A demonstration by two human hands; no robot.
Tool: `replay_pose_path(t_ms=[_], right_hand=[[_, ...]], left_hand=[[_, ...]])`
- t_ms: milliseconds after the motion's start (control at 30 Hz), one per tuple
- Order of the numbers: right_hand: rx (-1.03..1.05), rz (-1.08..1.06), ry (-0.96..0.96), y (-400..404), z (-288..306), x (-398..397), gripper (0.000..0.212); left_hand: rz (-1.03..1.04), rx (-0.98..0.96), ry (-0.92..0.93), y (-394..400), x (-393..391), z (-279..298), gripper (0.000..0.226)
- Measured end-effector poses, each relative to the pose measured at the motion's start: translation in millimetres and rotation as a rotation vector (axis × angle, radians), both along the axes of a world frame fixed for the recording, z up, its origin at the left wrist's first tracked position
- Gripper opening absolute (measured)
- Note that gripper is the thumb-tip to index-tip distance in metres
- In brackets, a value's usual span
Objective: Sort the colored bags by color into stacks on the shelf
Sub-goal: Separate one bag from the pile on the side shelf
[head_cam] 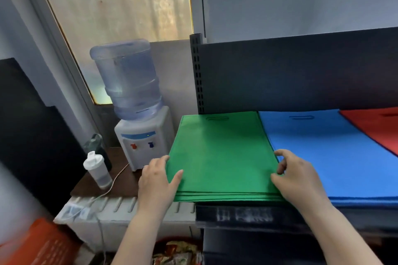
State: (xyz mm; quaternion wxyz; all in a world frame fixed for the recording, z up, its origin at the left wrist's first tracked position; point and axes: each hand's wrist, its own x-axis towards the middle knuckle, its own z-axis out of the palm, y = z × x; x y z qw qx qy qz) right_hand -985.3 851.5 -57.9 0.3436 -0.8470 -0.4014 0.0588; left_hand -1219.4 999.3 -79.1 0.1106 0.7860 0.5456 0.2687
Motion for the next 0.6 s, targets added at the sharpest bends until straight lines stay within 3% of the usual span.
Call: replay_pose_path(t_ms=[167,267,367,600], right_hand=[[0.023,-0.022,-0.094,-8.9,10.3,12.0,0.04],[0.03,-0.009,-0.2,-14.2,22.3,28.5,0.039],[0.005,0.007,-0.311,-22.7,37.9,49.0,0.043],[-0.302,-0.068,-0.6,-77.4,73.2,128.0,0.045]], left_hand=[[-0.03,0.176,0.116,1.8,22.7,26.9,0.05],[-0.156,0.221,0.078,-1.0,47.9,46.1,0.046],[-0.305,0.314,0.186,-11.7,94.6,63.7,0.047],[-0.604,0.509,0.435,-74.0,233.3,90.8,0.047]])
